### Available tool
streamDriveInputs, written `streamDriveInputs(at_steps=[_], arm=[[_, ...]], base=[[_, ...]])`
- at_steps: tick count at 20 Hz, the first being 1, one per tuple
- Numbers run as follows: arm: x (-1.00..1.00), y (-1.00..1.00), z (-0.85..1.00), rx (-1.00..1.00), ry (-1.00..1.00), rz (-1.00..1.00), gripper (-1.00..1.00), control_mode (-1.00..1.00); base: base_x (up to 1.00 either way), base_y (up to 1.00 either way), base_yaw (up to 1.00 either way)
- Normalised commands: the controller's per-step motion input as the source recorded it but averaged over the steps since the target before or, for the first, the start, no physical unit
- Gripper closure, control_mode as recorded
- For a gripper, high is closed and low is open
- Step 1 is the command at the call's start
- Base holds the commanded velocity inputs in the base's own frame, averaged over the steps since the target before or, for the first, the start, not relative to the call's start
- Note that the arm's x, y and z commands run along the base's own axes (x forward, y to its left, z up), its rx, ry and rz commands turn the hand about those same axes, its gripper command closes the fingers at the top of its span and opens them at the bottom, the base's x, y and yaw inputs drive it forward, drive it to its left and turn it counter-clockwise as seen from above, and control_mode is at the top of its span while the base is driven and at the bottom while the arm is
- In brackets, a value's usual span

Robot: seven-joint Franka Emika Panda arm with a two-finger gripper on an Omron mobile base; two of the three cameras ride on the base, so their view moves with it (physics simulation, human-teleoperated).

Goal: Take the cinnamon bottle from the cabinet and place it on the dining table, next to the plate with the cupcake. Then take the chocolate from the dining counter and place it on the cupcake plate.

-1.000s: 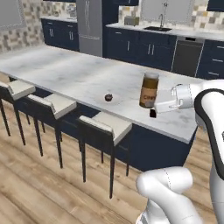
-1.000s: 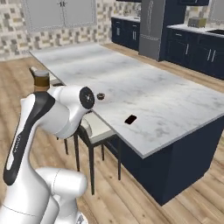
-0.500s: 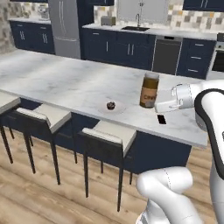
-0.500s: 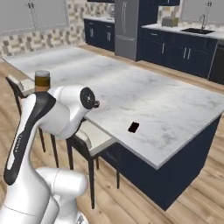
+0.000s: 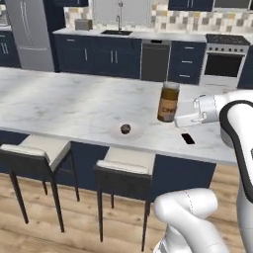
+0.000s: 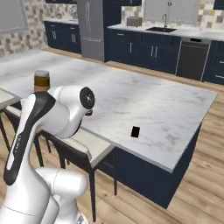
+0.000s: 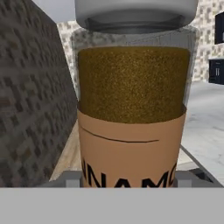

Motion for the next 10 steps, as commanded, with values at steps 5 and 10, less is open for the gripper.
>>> streamDriveInputs(at_steps=[5, 10], arm=[[0.0, 0.0, 0.0, 0.0, 0.0, 0.0, 1.0, 1.0], [0.0, 0.0, 0.0, 0.0, 0.0, 0.0, 1.0, 1.0]], base=[[0.6, 0.51, -0.28], [0.66, 0.46, -0.3]])
